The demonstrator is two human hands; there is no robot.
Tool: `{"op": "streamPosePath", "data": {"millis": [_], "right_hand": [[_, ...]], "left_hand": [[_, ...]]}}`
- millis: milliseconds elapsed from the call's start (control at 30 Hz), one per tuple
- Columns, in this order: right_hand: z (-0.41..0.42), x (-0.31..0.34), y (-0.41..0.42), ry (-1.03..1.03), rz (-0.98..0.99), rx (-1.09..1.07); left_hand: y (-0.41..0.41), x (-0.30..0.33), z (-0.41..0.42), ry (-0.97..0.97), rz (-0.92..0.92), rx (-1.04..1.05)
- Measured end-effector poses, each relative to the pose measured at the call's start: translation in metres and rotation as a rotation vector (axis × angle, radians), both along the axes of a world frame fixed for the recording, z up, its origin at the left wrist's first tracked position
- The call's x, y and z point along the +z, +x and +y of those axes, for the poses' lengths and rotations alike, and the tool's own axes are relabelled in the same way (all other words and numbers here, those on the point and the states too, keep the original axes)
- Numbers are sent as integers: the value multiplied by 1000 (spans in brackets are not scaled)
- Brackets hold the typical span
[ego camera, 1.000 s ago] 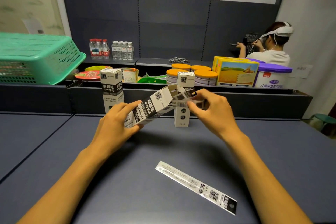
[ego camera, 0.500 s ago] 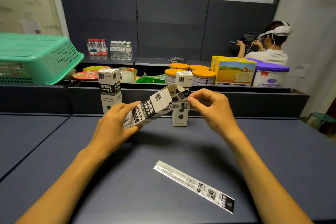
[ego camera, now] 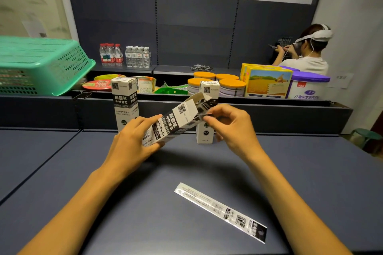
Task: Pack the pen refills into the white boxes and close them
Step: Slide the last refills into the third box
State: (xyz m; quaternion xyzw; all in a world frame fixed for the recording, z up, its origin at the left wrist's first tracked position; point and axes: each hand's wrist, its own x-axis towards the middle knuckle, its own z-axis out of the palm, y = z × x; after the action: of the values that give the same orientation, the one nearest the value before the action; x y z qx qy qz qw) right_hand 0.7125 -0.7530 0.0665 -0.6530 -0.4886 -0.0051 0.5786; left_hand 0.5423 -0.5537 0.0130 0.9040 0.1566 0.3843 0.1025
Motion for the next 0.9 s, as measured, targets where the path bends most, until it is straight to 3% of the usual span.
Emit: {"op": "streamPosePath", "data": {"millis": [200,333,400,500,633,833,900], "right_hand": [[-2,0,-7,54,-109,-37],[3,-11,-8,-108,-288,-4],[4,-10,-9,-19,-330,-39],[0,-2,-6,232,-267,-170],[3,0,-3,151,-80,-129],[7,-11,-5,186,-484,-58],[10,-14,-5,164,-512,-46]], "left_hand": [[-2,0,1,-16,-22,3],[0,0,-1,-6,-4,-19],[0,0,0,-14,-12,-13],[-1,1,1,-24,-26,-11],[0,1,-1,-16,-19,-28],[0,0,-2,-11,-16,-33],[0,0,-2,-12,-16,-31]]}}
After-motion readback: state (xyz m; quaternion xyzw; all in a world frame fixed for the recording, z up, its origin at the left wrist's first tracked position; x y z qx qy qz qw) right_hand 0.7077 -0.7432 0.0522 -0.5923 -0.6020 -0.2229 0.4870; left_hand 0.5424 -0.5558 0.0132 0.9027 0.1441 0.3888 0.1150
